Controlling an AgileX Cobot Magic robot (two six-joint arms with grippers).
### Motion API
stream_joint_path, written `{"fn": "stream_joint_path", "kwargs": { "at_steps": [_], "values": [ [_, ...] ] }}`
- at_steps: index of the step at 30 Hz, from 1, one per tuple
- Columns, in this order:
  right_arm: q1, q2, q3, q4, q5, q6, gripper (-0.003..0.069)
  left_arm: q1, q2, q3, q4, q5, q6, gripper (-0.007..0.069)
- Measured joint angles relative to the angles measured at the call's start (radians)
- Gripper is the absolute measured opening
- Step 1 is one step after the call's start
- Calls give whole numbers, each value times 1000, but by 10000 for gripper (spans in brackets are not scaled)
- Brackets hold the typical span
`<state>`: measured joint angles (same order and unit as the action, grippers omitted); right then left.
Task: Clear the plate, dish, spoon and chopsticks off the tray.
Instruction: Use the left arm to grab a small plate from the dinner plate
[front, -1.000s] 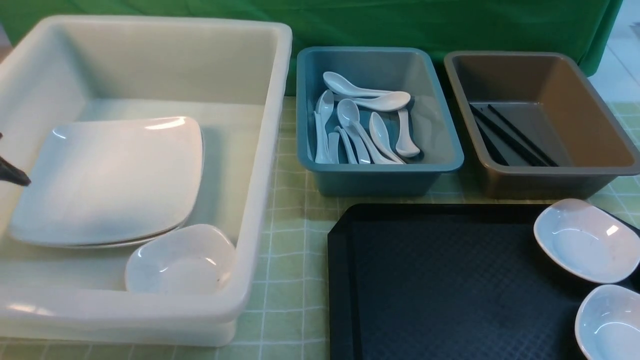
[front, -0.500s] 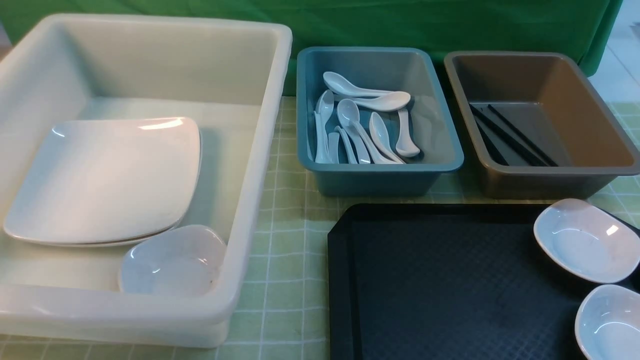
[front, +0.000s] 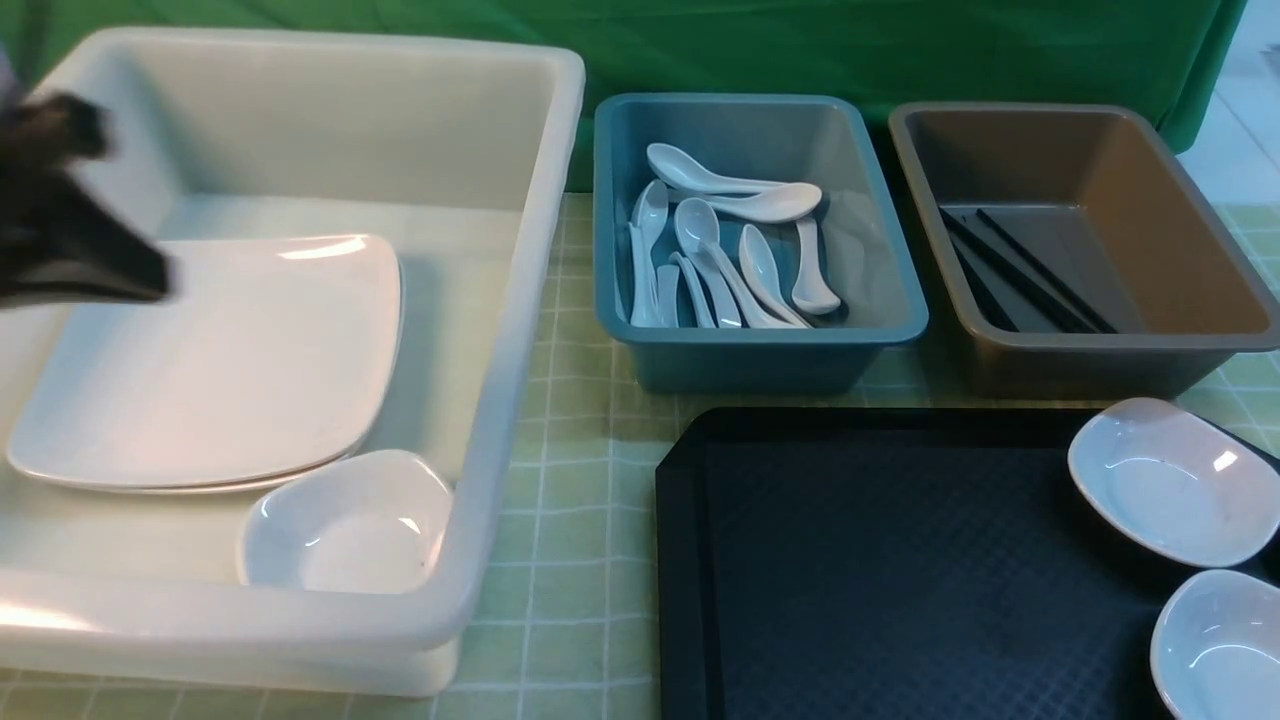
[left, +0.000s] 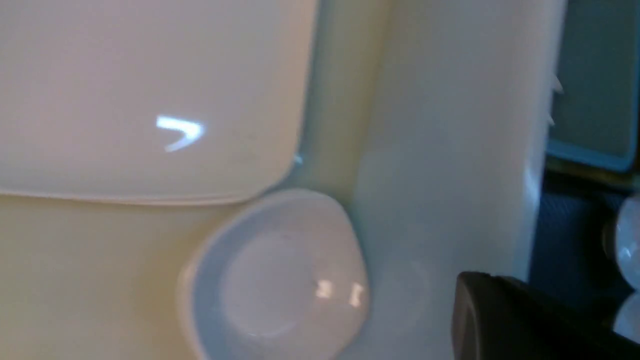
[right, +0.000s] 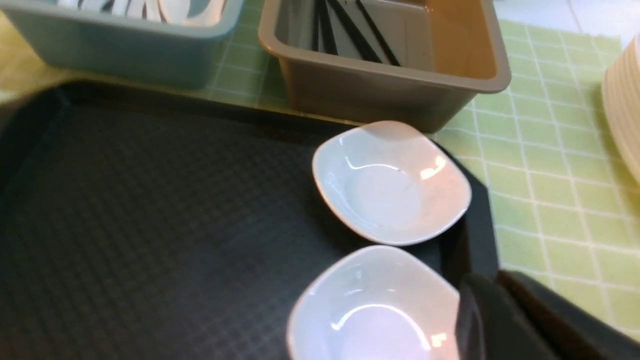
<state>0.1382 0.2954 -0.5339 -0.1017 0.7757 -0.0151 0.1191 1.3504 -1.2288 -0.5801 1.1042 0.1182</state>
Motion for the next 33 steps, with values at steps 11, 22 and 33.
{"fn": "stream_joint_path", "kwargs": {
  "at_steps": [11,22,33],
  "values": [
    [0,-1,-102,-8,18,-64,8,-769,265,-95,53,-198,-172,9],
    [0,-3,-314,-10,173,-33,10,-1017,762,-711,97,-133,-255,261],
    [0,-3,-329,-10,233,-8,10,-1105,1153,-1228,112,-49,-272,318]
  ]
}}
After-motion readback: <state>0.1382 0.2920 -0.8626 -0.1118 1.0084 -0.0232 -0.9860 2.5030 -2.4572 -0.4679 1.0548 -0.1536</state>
